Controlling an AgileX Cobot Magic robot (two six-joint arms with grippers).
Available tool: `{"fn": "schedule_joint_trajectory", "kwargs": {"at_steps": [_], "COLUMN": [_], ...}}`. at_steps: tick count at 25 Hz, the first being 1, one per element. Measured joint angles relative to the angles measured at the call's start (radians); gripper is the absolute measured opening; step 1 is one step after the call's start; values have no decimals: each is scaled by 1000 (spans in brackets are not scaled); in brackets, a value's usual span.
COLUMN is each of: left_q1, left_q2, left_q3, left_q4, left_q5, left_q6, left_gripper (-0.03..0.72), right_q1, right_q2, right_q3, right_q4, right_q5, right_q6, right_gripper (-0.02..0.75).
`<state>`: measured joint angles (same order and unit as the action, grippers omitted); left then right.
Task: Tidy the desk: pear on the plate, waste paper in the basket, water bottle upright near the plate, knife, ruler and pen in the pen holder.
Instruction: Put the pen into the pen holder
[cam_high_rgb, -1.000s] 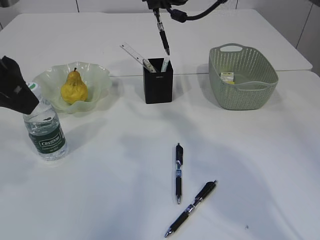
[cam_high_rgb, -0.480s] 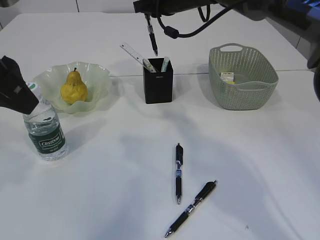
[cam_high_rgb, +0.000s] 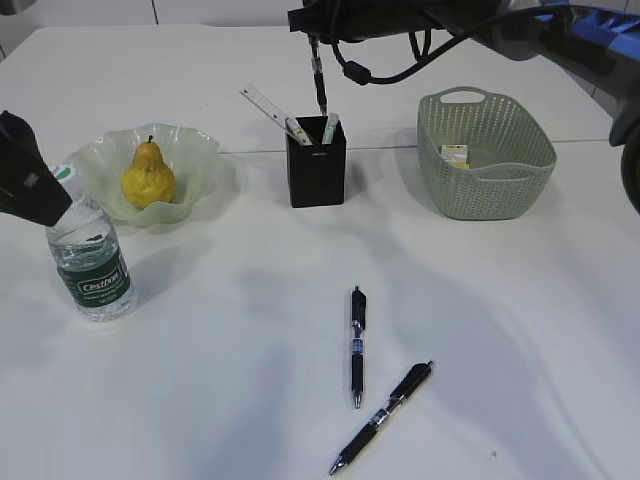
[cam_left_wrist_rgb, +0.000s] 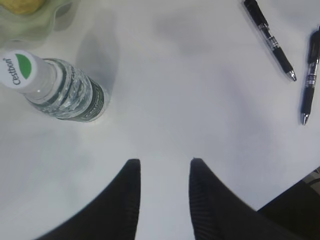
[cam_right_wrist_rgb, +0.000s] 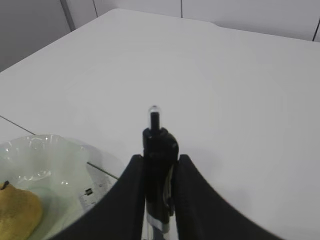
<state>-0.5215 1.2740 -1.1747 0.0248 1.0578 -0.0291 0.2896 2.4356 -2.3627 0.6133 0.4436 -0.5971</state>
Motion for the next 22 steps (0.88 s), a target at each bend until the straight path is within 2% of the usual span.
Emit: {"fn": "schedule_joint_trajectory", "kwargs": {"at_steps": [19, 22], "left_q1": [0, 0], "left_q2": [0, 0], "left_q3": [0, 0], "left_q4": [1, 1], "left_q5": [0, 0], "left_q6": [0, 0], "left_gripper": [226, 226], "right_q1": [-8, -8], "right_q2": [29, 29], "right_q3": [0, 0], "right_q4": [62, 68], "right_q5": [2, 8], "right_q6": [-38, -38], "right_gripper": [148, 169]}}
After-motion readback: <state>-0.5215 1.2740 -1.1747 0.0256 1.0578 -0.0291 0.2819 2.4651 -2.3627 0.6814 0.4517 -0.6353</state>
